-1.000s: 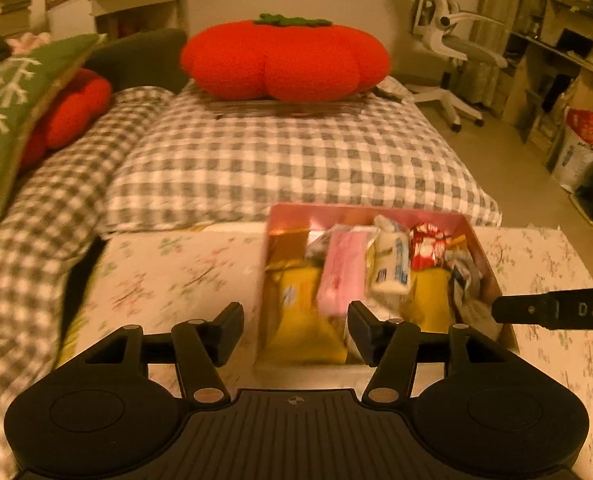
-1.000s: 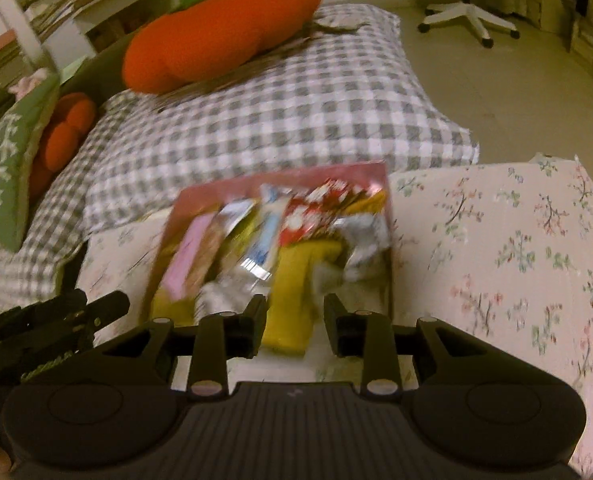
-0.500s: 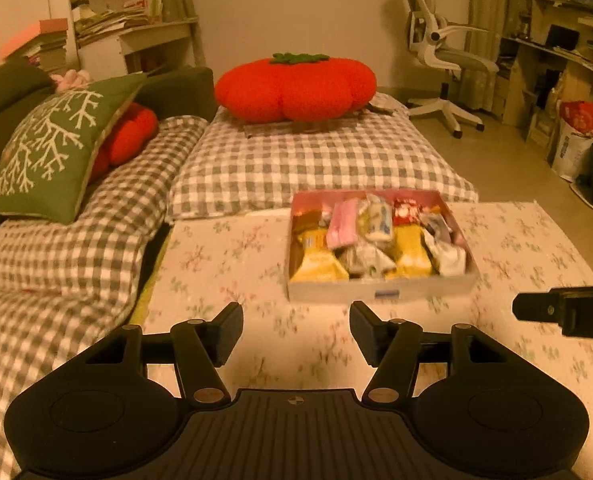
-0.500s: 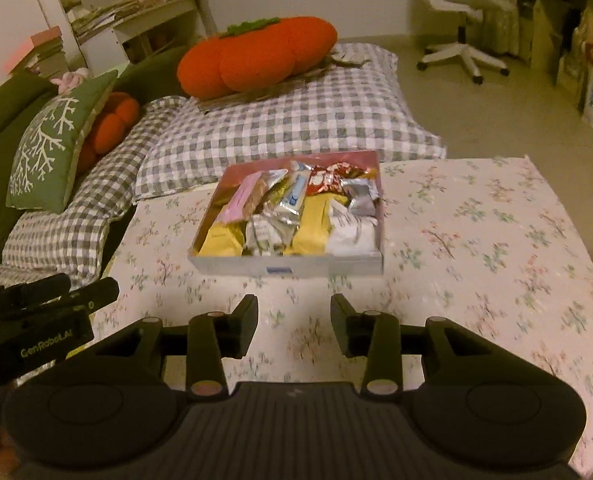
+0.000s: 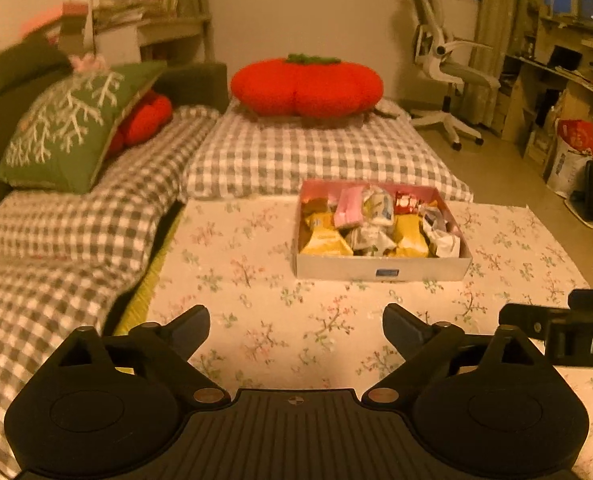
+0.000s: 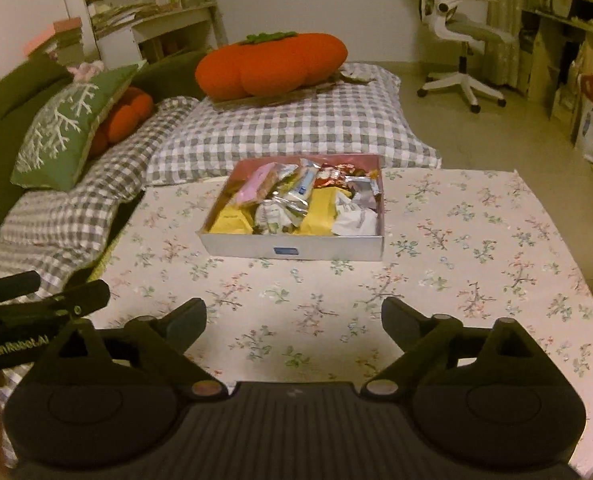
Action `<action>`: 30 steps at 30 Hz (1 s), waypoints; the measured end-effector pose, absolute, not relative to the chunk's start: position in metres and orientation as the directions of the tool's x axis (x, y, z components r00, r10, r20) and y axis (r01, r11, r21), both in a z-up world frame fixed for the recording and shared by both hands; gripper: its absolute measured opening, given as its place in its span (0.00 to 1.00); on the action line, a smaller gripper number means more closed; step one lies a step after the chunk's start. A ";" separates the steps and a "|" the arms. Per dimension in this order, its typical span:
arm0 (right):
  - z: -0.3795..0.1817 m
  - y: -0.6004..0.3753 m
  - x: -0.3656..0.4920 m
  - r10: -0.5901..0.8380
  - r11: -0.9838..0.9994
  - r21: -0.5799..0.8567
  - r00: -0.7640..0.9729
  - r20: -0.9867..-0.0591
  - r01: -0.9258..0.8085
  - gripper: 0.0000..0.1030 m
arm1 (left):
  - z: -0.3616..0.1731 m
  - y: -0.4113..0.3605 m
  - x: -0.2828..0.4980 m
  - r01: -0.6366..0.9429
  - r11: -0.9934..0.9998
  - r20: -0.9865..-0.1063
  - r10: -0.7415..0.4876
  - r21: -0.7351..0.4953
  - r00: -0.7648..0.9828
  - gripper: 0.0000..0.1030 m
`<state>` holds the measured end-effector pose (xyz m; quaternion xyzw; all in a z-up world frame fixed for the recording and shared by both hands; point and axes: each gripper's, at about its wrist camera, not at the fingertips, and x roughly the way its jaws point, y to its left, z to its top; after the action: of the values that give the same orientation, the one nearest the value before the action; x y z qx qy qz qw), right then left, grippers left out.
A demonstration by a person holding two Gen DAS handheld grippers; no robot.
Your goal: Organize snacks
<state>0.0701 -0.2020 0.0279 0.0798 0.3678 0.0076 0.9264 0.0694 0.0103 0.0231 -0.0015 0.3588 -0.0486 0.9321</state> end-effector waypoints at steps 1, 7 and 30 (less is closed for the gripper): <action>0.028 -0.203 0.071 0.069 0.987 0.151 0.730 -0.680 0.047 0.94 | 0.022 0.011 0.071 0.085 0.995 -0.675 -0.098 -0.052 0.732 0.95; 0.029 -0.207 0.066 0.049 0.983 0.162 0.733 -0.678 0.083 0.99 | 0.018 0.004 0.070 0.089 0.994 -0.687 -0.111 -0.068 0.718 0.99; 0.025 -0.204 0.065 -0.004 0.993 0.080 0.702 -0.712 0.087 0.99 | 0.018 0.000 0.073 0.089 0.996 -0.698 -0.078 -0.021 0.712 1.00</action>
<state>0.0646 -0.2038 0.0247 0.0540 0.3849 -0.0246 0.9210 0.0728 -0.0002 0.0181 0.0071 0.3771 -0.0450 0.9251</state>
